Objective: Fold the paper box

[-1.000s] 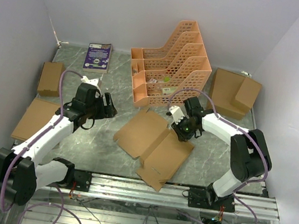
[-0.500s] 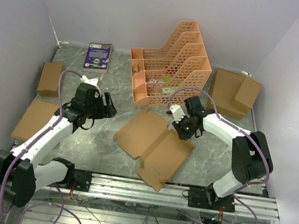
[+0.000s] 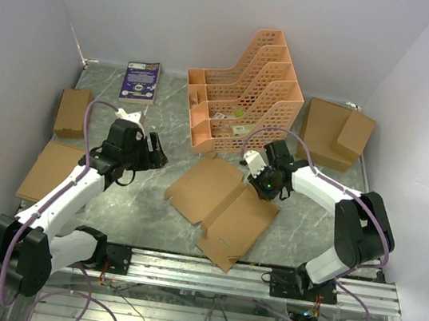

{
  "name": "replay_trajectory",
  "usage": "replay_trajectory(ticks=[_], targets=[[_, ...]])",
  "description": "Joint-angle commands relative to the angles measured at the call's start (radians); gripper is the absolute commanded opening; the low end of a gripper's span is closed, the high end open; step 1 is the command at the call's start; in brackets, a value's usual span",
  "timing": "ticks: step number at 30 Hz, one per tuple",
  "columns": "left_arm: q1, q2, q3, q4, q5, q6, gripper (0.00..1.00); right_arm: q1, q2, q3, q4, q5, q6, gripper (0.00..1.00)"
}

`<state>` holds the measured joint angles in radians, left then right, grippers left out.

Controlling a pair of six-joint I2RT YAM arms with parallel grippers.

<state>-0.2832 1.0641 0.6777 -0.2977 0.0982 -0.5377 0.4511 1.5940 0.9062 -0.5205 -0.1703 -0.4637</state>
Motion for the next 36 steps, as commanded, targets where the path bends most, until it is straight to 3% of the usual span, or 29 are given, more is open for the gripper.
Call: replay_trajectory(ticks=[1,10,11,13,19,22,24,36], targets=[[-0.005,0.008,0.032,0.009,0.001,0.018,0.81,0.0,-0.02,-0.006,-0.012,0.029,-0.015,0.18],[-0.004,0.018,0.042,0.005,-0.009,0.028,0.81,0.0,-0.055,-0.018,-0.064,0.052,-0.051,0.21],[-0.004,0.018,0.043,0.007,-0.009,0.028,0.81,0.0,-0.055,-0.024,-0.065,0.055,-0.052,0.2],[-0.004,0.023,0.043,0.011,-0.008,0.028,0.81,0.0,-0.055,-0.035,-0.057,0.054,-0.047,0.01],[-0.003,0.052,0.034,0.016,-0.025,0.04,0.82,-0.01,-0.052,-0.036,-0.061,-0.028,0.002,0.0],[-0.004,0.063,0.04,0.021,-0.025,0.043,0.82,-0.033,-0.067,-0.019,-0.079,-0.088,0.0,0.32],[-0.004,0.059,0.044,0.025,-0.025,0.047,0.82,-0.044,-0.077,-0.007,-0.078,-0.107,-0.01,0.42],[-0.004,-0.036,-0.017,0.048,-0.046,-0.003,0.83,-0.054,0.023,0.088,-0.047,-0.186,-0.03,0.45]])
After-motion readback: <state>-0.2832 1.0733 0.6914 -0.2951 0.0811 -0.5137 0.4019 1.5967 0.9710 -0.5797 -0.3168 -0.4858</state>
